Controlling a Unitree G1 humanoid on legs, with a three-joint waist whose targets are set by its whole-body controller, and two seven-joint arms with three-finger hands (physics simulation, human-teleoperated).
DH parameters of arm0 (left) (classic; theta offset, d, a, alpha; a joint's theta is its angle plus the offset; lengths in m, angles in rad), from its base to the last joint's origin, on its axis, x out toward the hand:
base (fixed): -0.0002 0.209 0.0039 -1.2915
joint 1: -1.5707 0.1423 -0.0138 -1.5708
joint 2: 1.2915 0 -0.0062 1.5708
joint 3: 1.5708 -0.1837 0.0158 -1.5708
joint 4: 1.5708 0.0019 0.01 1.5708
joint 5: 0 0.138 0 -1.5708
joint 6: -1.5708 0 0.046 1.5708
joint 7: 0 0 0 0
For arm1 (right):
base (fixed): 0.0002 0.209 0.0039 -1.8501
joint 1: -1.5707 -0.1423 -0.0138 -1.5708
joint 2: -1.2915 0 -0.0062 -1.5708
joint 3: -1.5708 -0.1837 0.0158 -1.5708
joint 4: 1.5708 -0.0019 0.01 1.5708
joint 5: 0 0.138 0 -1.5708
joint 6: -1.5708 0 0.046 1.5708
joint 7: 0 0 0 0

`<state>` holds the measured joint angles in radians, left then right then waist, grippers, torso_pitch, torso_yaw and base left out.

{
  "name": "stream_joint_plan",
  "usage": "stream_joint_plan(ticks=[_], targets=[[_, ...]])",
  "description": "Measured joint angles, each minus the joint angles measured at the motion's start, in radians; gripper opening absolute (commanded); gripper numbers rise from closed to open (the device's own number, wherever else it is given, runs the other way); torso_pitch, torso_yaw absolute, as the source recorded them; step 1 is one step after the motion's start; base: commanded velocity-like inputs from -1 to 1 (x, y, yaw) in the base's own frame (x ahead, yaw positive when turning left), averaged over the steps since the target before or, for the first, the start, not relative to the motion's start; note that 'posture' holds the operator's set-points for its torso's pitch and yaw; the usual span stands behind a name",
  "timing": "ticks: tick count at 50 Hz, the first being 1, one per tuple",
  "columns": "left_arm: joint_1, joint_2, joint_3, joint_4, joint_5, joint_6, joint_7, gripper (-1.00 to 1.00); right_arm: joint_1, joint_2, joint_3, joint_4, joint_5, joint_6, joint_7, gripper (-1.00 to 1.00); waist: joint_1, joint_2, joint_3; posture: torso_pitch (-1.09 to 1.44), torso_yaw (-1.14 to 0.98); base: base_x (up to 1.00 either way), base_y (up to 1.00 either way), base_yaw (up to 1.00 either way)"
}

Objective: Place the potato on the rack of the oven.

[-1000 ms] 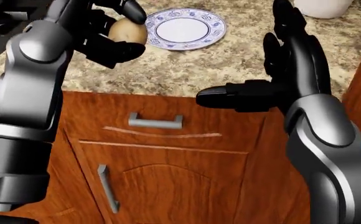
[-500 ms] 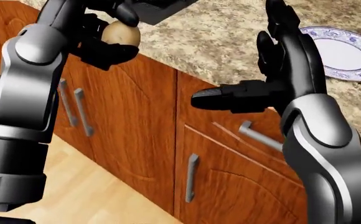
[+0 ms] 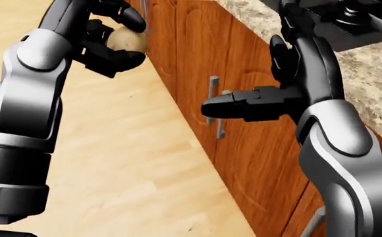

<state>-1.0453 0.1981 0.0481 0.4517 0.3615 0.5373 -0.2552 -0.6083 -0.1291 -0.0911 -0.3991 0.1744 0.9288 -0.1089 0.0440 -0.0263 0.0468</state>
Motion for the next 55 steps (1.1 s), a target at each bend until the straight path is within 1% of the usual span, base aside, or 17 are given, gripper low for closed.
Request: stream_joint_plan(ticks=[3,5,9,11,18,21,23,25,26,29,33,36,40,48,50,53,55], targets=[[0.000,-0.003,-0.003,-0.004,-0.003,-0.004,0.001,-0.42,0.004,0.003,0.003,0.005,-0.004,-0.017,0.001,1.00,-0.009,-0.034,0.002,0.00,0.00,0.00,0.00,1.00],[-0.005,-0.005,-0.007,-0.011,-0.004,-0.004,-0.001,-0.43,0.006,0.003,0.002,0.005,-0.006,-0.021,0.001,1.00,-0.018,-0.076,-0.007,0.00,0.00,0.00,0.00,1.00],[0.012,-0.022,-0.026,-0.013,-0.012,-0.007,-0.011,-0.43,0.026,0.001,-0.015,0.012,-0.015,-0.012,-0.007,1.00,-0.025,-0.064,-0.007,0.00,0.00,0.00,0.00,1.00],[0.011,-0.021,-0.026,-0.004,-0.014,-0.002,-0.015,-0.44,0.019,0.000,-0.015,0.013,-0.017,-0.007,-0.009,1.00,-0.022,-0.044,-0.011,0.00,0.00,0.00,0.00,1.00],[0.000,-0.012,-0.016,-0.025,-0.011,-0.006,-0.008,-0.43,0.017,0.000,-0.013,0.009,-0.016,-0.015,-0.006,1.00,-0.032,0.050,-0.009,0.00,0.00,0.00,0.00,1.00],[-0.005,-0.006,-0.012,-0.028,-0.011,-0.007,-0.007,-0.44,0.000,0.001,-0.010,0.011,-0.016,-0.009,-0.006,1.00,-0.023,0.094,-0.018,0.00,0.00,0.00,0.00,1.00],[0.008,0.003,-0.001,-0.019,-0.008,-0.010,-0.002,-0.44,-0.001,0.009,0.007,0.018,-0.012,-0.008,-0.002,1.00,-0.006,0.078,-0.010,0.00,0.00,0.00,0.00,1.00],[0.019,0.009,0.003,0.001,0.001,-0.004,0.001,-0.42,-0.005,0.009,0.018,0.028,-0.006,-0.003,0.005,1.00,0.010,0.073,-0.014,0.00,0.00,0.00,0.00,1.00],[0.019,0.009,0.004,0.009,0.005,0.000,0.001,-0.42,-0.009,0.008,0.017,0.032,-0.004,-0.001,0.007,1.00,0.013,0.062,-0.017,0.00,0.00,0.00,0.00,1.00],[0.013,0.005,0.000,0.007,0.007,0.000,0.000,-0.42,-0.011,0.005,0.006,0.025,-0.007,-0.007,0.006,1.00,0.008,0.021,-0.009,0.00,0.00,0.00,0.00,1.00],[0.005,0.001,-0.002,-0.004,0.004,-0.008,-0.001,-0.42,-0.016,0.003,0.001,0.016,-0.009,-0.009,0.005,1.00,-0.008,-0.020,0.002,0.00,0.00,0.00,0.00,1.00],[-0.009,-0.002,-0.005,-0.004,0.002,-0.012,0.000,-0.43,-0.012,0.001,-0.002,0.010,-0.009,-0.013,0.004,1.00,-0.019,-0.076,-0.013,0.00,0.00,0.00,0.00,1.00],[0.009,-0.020,-0.024,-0.010,-0.009,-0.012,-0.008,-0.44,-0.017,-0.008,-0.020,0.035,-0.015,0.007,-0.006,1.00,-0.027,-0.063,-0.009,0.00,0.00,0.00,0.00,1.00],[0.002,-0.016,-0.017,0.004,-0.007,-0.023,-0.001,-0.44,-0.054,-0.007,-0.013,0.082,-0.015,-0.027,-0.007,1.00,-0.031,0.035,-0.011,0.00,0.00,0.00,0.11,0.88],[0.014,-0.004,-0.002,-0.010,0.000,-0.021,0.004,-0.44,-0.048,-0.005,0.013,0.085,-0.015,-0.031,-0.001,1.00,-0.021,0.026,-0.014,0.00,0.00,0.00,0.00,0.00],[0.010,-0.001,0.005,-0.013,0.006,-0.026,0.015,-0.44,-0.034,0.001,0.025,0.071,-0.025,-0.035,0.013,1.00,-0.038,0.060,-0.021,0.00,0.00,0.00,0.00,0.00],[0.024,-0.004,0.003,-0.002,0.004,-0.031,0.017,-0.44,-0.018,0.016,0.023,0.073,-0.026,-0.038,0.017,1.00,-0.044,0.037,0.000,0.00,0.00,0.00,0.00,0.00]])
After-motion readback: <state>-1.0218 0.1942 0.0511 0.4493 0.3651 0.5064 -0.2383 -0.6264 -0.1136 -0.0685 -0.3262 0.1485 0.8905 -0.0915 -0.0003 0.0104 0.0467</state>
